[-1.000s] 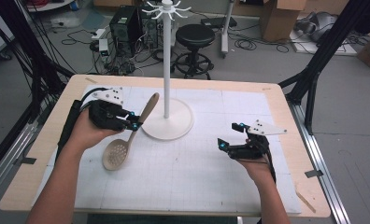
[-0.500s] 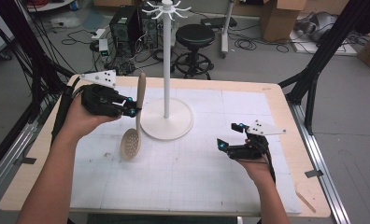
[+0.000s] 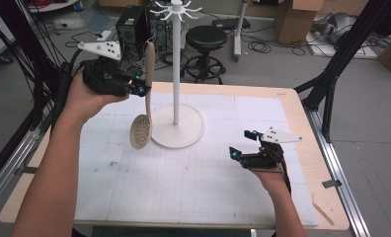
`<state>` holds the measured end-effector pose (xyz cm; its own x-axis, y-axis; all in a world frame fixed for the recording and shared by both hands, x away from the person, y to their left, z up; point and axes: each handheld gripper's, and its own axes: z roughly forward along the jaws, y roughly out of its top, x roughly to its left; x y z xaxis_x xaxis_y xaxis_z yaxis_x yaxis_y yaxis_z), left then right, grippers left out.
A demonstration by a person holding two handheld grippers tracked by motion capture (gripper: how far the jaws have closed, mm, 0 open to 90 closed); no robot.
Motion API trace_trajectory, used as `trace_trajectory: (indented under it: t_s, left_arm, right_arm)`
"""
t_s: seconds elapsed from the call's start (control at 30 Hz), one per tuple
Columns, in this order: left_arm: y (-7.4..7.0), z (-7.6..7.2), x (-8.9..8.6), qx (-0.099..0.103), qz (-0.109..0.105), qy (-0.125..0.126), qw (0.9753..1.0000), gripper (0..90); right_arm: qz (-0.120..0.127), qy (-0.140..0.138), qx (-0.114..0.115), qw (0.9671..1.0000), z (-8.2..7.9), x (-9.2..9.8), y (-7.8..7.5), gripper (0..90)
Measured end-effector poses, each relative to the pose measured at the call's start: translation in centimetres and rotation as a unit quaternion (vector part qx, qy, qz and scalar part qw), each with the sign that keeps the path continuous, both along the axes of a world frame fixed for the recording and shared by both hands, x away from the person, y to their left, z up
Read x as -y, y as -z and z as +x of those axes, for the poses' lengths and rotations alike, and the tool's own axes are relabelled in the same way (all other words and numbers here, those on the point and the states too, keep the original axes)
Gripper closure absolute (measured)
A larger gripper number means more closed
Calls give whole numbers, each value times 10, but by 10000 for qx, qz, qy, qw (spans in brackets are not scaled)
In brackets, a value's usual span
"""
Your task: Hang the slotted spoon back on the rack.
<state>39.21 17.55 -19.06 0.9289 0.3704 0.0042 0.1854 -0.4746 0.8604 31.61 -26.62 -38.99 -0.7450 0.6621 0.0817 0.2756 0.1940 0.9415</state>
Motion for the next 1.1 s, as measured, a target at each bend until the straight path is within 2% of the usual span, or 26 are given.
trace_trajectory:
  t_s: [0.2,0.37,0.4,0.6,1.1]
  left_arm:
    - [-16,9,6,44,32,-221,9997,746]
    - [-25,14,6,41,16,-427,9991,747]
    - [-26,15,5,45,64,-438,9990,746]
    - [-30,20,6,39,73,-536,9985,746]
    - [-34,26,17,105,334,-802,9962,746]
  right_arm:
    - [38,-5,16,10000,0,0,0,116]
    - [46,2,19,10000,0,0,0,116]
    - [46,-2,15,10000,0,0,0,116]
    - [123,-14,3,9999,1,1,0,116]
    - [131,-47,-42,9999,0,0,0,116]
